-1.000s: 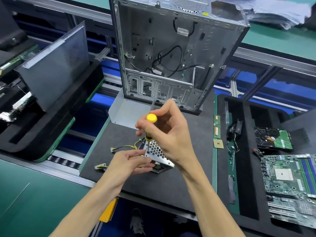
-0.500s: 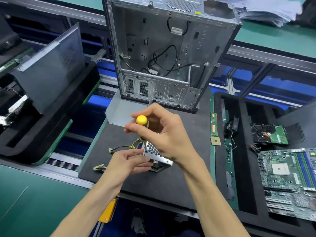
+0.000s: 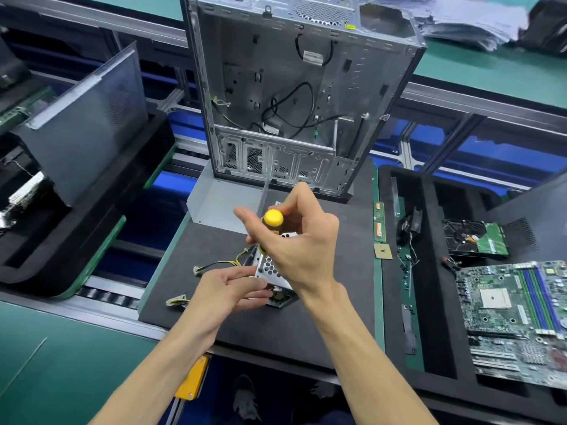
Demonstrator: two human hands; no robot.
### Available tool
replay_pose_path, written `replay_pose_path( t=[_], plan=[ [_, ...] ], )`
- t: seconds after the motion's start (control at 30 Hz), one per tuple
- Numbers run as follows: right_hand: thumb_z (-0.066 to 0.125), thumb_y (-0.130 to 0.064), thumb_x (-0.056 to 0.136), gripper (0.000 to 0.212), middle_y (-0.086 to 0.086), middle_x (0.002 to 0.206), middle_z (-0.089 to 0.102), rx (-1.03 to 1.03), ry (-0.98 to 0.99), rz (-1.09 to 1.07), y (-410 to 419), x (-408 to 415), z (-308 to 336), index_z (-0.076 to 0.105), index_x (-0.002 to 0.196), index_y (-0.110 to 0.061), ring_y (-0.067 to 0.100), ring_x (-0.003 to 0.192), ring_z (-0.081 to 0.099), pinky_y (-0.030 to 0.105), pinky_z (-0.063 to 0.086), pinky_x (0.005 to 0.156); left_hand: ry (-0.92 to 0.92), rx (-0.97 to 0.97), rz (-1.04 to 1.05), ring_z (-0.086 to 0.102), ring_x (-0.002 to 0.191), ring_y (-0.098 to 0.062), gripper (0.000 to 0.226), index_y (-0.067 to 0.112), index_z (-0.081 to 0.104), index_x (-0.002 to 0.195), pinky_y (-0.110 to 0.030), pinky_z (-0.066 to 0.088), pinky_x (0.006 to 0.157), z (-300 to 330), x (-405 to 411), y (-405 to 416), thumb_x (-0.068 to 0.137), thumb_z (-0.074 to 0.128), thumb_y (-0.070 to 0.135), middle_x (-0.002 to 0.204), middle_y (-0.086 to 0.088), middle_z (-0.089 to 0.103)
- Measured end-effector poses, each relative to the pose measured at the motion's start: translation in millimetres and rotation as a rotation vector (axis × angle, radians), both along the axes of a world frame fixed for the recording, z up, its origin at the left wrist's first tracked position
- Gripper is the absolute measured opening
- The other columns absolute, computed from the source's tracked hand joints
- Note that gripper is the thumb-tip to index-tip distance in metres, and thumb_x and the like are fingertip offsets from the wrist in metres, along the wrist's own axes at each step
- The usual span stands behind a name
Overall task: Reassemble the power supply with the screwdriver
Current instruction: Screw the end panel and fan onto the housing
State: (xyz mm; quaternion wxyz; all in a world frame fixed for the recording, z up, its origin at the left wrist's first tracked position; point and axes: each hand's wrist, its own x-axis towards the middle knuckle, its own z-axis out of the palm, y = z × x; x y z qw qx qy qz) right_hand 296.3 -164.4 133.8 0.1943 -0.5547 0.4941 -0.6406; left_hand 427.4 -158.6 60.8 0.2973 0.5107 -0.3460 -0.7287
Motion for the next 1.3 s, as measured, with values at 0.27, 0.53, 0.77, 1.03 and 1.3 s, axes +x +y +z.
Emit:
replay_pose_path(
  t=[0.27, 0.53, 0.77, 1.03, 1.3],
  plan=[
    [0.05, -0.026, 0.104, 0.022, -0.001, 0.056, 0.047, 0.054, -0.667, 0.063, 5, -37, 9, 0.05, 0.083, -0.017, 0.017, 0.046, 0.046, 0.027, 0.04, 0.048, -0.142, -0.093, -0.065, 0.076, 0.081, -0.027, 0.042, 0.015, 0.064, 0.124, -0.036, 0.063, 0.072, -11, -4, -2, 0.085, 0.08, 0.012, 0.087, -0.01, 0.075],
    [0.042, -0.031, 0.106, 0.041, -0.006, 0.052, 0.022, 0.072, -1.104, -0.04, 25, -109, 12, 0.044, 0.067, -0.02, 0.011, 0.043, 0.014, 0.022, 0.018, 0.037, -0.424, -0.643, 0.051, 0.045, 0.069, -0.005, 0.034, 0.04, 0.06, 0.112, -0.017, 0.042, 0.068, 29, -24, 6, 0.085, 0.079, 0.033, 0.088, 0.006, 0.051],
    [0.041, -0.021, 0.095, 0.037, -0.007, 0.051, 0.016, 0.073, -1.099, -0.236, 73, -177, 4, 0.037, 0.059, -0.022, 0.011, 0.042, 0.009, 0.024, 0.014, 0.035, -0.2, -0.755, -0.341, 0.059, 0.078, -0.017, 0.021, 0.031, 0.069, 0.088, -0.023, 0.048, 0.071, 56, -115, 37, 0.093, 0.068, 0.011, 0.083, 0.004, 0.067],
    [0.038, -0.019, 0.091, 0.035, -0.007, 0.049, 0.016, 0.04, -1.045, -0.331, 134, -260, -16, 0.03, 0.057, -0.023, 0.011, 0.043, 0.009, 0.023, 0.013, 0.036, -0.279, -0.638, -0.594, 0.064, 0.077, -0.021, 0.025, 0.028, 0.067, 0.092, -0.018, 0.051, 0.069, 18, -215, 50, 0.095, 0.06, 0.005, 0.081, 0.003, 0.066],
    [0.035, -0.02, 0.095, 0.036, -0.008, 0.047, 0.02, 0.011, -1.119, -0.325, 176, -318, -58, 0.04, 0.059, -0.021, 0.01, 0.041, 0.01, 0.023, 0.015, 0.036, -0.561, -0.587, -0.753, 0.069, 0.081, -0.012, 0.023, 0.02, 0.062, 0.115, -0.01, 0.047, 0.065, -48, -297, 50, 0.096, 0.057, 0.009, 0.094, 0.002, 0.071]
  ],
)
